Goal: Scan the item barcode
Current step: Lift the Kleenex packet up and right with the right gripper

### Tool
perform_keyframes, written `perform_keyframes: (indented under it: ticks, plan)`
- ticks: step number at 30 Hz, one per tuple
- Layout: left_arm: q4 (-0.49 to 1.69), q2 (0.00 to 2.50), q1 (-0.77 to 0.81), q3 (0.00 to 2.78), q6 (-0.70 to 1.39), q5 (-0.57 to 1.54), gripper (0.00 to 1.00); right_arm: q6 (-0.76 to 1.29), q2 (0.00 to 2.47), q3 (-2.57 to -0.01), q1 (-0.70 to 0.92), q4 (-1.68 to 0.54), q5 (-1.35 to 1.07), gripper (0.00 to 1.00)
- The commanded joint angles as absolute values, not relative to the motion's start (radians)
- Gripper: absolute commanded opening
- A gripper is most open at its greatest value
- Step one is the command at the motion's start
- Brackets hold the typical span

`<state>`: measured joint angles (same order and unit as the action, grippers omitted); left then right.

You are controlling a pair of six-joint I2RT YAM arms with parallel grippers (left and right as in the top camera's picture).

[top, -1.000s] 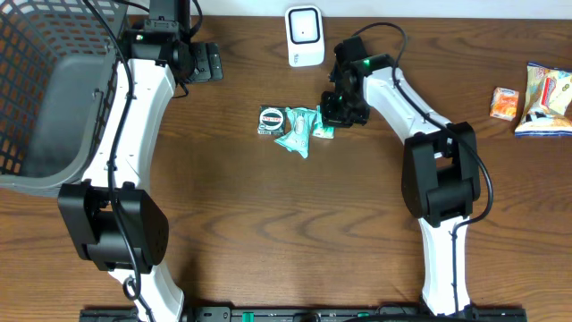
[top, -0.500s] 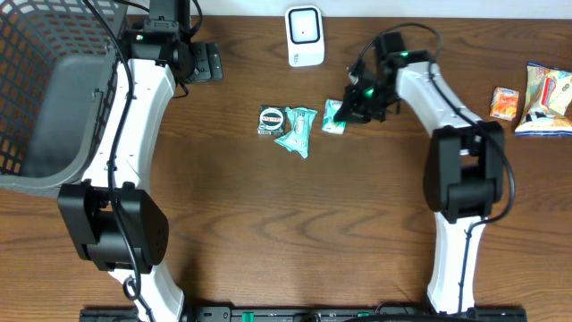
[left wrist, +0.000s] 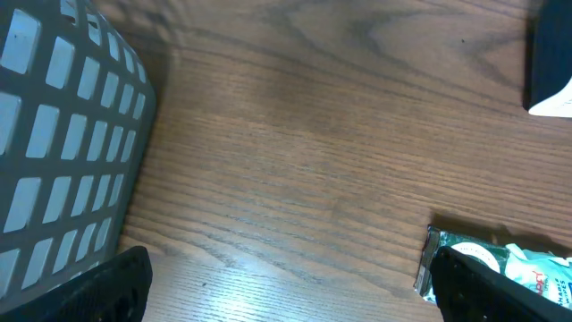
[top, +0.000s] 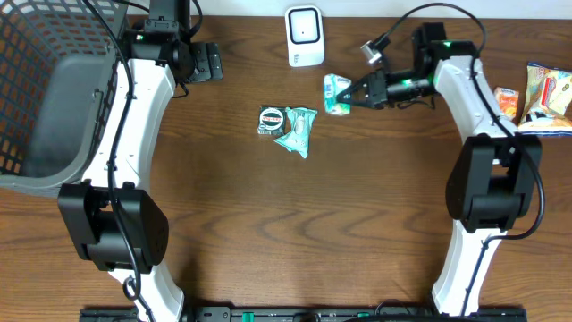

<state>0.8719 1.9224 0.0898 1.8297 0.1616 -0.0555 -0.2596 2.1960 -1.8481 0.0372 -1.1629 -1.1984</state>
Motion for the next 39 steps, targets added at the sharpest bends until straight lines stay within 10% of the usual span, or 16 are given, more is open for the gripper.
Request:
perform_keyframes:
  ticks: [1, 39]
  plan:
    - [0.875, 1.902, 0.09, 1.842, 0.178, -0.064, 0.98, -0.376, 2.184, -1.845, 0.022, -1.203, -1.287, 0.01]
    - [0.875, 1.902, 0.09, 1.842, 0.178, -0.064, 0.98, -0.661, 2.184, -1.845, 0.015, -1.373, -1.235, 0.01]
